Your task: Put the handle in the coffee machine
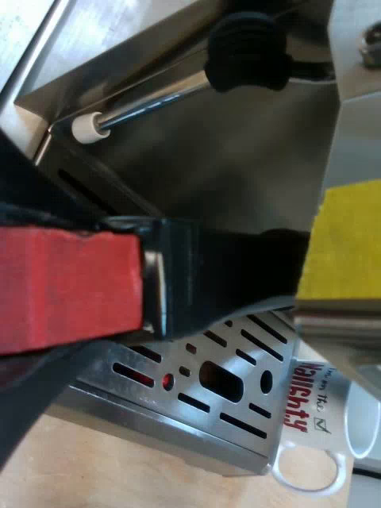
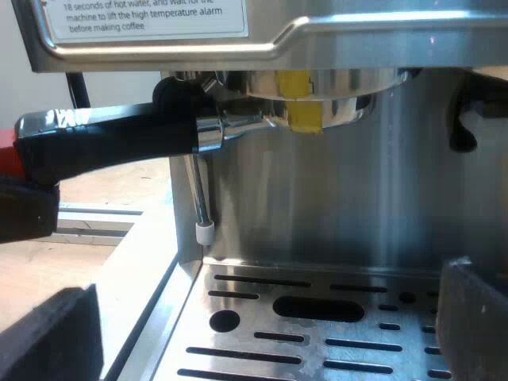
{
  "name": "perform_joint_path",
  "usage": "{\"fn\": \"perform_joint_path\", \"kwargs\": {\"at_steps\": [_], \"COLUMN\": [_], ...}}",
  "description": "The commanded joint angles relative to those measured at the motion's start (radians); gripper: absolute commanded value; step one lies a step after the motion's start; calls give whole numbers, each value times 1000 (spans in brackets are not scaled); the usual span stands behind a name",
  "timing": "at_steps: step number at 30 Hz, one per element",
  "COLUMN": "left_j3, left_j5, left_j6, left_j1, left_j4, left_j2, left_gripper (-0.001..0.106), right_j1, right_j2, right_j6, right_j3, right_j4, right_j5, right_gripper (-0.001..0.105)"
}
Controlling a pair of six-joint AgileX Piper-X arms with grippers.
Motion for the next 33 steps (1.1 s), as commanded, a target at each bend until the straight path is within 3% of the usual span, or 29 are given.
{"fn": "perform_joint_path", "kwargs": {"at_steps": [1,15,19,20,22,25,33], "left_j3": [-20,-22,-22,-22,-22,-22,-22], "left_j5": [132,132,132,132,132,132,132], "left_j6": [-9,-9,-9,-9,-9,-9,-9], "left_j1": [21,21,21,21,21,21,21], "left_j4": [-107,-109,-107,-107,-107,-107,-107], "left_j2": [-19,-19,-19,-19,-19,-19,-19], "left_gripper": [0,0,0,0,0,0,0], "right_j1": [-6,-102,-149,-175,-213,-250,-293], "right_j2": [2,88,88,88,88,92,162], "right_j6": [-1,-25,-25,-25,-15,-8,-20], "right_j3": [-3,-3,-3,-3,-3,-3,-3], "right_j4": [0,0,-10,-9,-9,-24,-243], "right_j5": [6,-39,-122,-186,-269,-325,-332], "right_gripper": [86,85,66,51,36,34,35]}}
